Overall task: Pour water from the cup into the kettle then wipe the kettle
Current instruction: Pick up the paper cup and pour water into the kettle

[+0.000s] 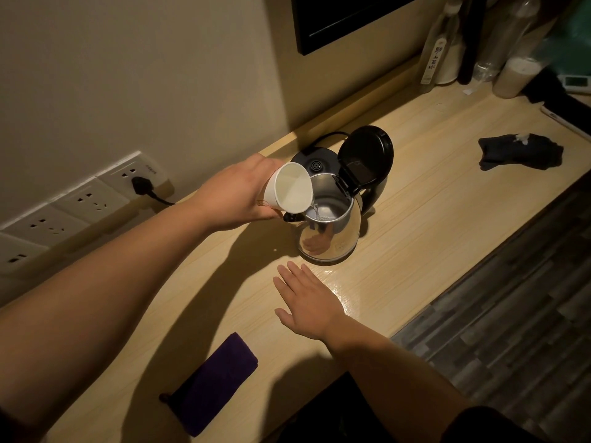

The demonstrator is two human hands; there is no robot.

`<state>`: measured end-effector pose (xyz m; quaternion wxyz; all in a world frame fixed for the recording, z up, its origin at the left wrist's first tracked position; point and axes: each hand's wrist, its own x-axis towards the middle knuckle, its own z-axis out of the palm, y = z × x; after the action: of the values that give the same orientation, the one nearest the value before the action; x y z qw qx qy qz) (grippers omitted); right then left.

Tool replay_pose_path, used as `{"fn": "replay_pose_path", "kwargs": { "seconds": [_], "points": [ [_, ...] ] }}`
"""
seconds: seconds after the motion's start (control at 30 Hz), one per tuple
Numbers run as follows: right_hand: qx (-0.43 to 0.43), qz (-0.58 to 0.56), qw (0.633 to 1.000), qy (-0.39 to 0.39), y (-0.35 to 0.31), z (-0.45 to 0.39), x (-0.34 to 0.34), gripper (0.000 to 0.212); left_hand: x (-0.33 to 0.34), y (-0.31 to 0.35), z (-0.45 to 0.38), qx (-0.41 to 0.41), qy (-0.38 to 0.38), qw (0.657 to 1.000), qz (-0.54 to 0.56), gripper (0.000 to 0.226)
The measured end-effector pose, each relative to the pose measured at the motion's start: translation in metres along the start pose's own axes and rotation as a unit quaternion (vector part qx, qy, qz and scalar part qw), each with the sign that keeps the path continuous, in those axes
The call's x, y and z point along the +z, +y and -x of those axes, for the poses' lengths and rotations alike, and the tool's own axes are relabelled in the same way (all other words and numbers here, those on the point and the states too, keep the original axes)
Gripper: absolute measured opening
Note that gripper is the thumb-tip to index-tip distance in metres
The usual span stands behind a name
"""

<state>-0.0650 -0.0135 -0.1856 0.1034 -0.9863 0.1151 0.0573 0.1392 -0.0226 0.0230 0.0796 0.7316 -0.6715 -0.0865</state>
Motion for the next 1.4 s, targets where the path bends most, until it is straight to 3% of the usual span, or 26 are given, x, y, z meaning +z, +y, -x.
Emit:
{"fn": "replay_pose_path", "kwargs": {
  "seconds": [1.4],
  "points": [
    [-0.002, 0.014, 1.0, -0.009, 0.0004, 0.0008, -0.0018, 0.071, -0.0073, 0.0061, -0.0032, 0.014, -0.011, 0.999, -0.035, 0.085]
  ]
}}
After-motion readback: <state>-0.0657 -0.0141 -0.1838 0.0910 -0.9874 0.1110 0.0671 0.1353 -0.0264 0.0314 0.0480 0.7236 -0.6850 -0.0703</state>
